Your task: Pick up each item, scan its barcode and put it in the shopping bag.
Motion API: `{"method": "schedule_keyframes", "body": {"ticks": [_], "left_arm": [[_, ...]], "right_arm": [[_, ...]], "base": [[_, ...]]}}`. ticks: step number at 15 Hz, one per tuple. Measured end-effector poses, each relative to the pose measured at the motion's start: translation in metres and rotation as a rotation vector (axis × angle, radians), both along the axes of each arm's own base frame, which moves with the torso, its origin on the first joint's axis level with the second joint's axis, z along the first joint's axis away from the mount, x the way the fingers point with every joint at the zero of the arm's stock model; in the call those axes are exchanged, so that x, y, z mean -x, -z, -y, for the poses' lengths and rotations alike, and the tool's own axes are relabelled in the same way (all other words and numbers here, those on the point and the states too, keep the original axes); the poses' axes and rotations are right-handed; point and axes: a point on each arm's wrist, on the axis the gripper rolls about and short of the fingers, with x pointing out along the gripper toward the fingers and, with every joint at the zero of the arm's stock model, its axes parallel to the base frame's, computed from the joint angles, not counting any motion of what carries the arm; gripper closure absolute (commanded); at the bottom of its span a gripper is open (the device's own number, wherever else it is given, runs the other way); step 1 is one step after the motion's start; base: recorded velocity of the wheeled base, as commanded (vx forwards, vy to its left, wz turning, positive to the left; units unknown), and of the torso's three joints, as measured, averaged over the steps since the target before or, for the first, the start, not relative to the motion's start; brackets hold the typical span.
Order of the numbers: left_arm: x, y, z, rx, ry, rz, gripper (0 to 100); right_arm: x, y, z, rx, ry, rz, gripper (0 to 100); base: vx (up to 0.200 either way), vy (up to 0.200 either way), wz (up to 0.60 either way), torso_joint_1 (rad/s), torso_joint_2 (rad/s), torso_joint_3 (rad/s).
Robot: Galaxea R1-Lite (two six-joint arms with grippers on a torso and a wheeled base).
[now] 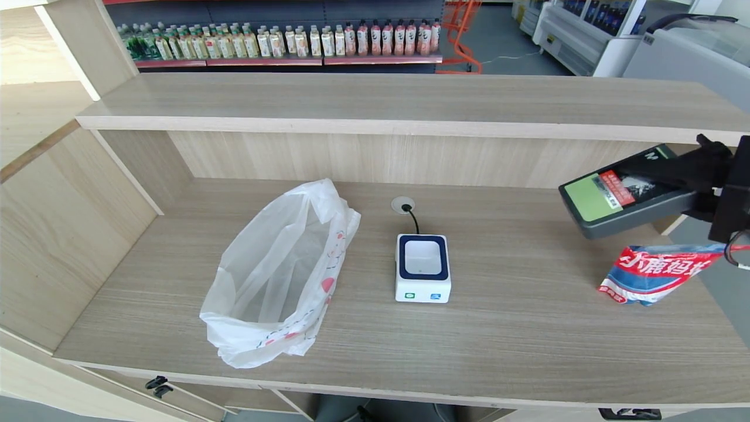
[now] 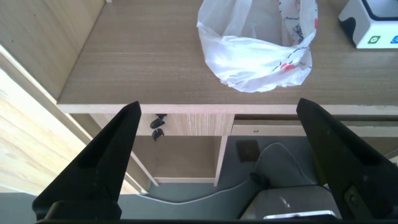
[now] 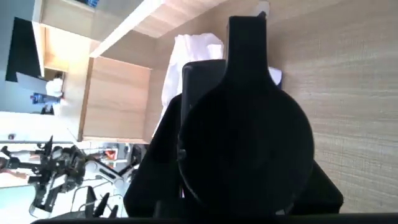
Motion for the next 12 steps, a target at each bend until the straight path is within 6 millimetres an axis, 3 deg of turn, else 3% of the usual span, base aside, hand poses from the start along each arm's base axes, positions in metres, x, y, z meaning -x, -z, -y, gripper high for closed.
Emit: {"method": "schedule_keyframes", "body": {"ticks": [4,9,12], "left_arm": [[0.0,0.0,0.0,0.0,0.0,0.0,0],[0.0,0.0,0.0,0.0,0.0,0.0,0],[0.0,0.0,0.0,0.002,0.0,0.0,0]], "right_arm": [[-0.022,0.022,-0.02,0.009,0.043,-0.11,100],[-0.03,0.036,-0.031,0.033,0.056,-0.164,100],[-0.027,0.039,-0.031,0.037,0.059,-0.174,100]], "base": [[0.0,0.0,0.0,0.0,0.0,0.0],[0.0,0.0,0.0,0.0,0.0,0.0],[0.0,0.2,0.0,-0.002,0.0,0.006]]}}
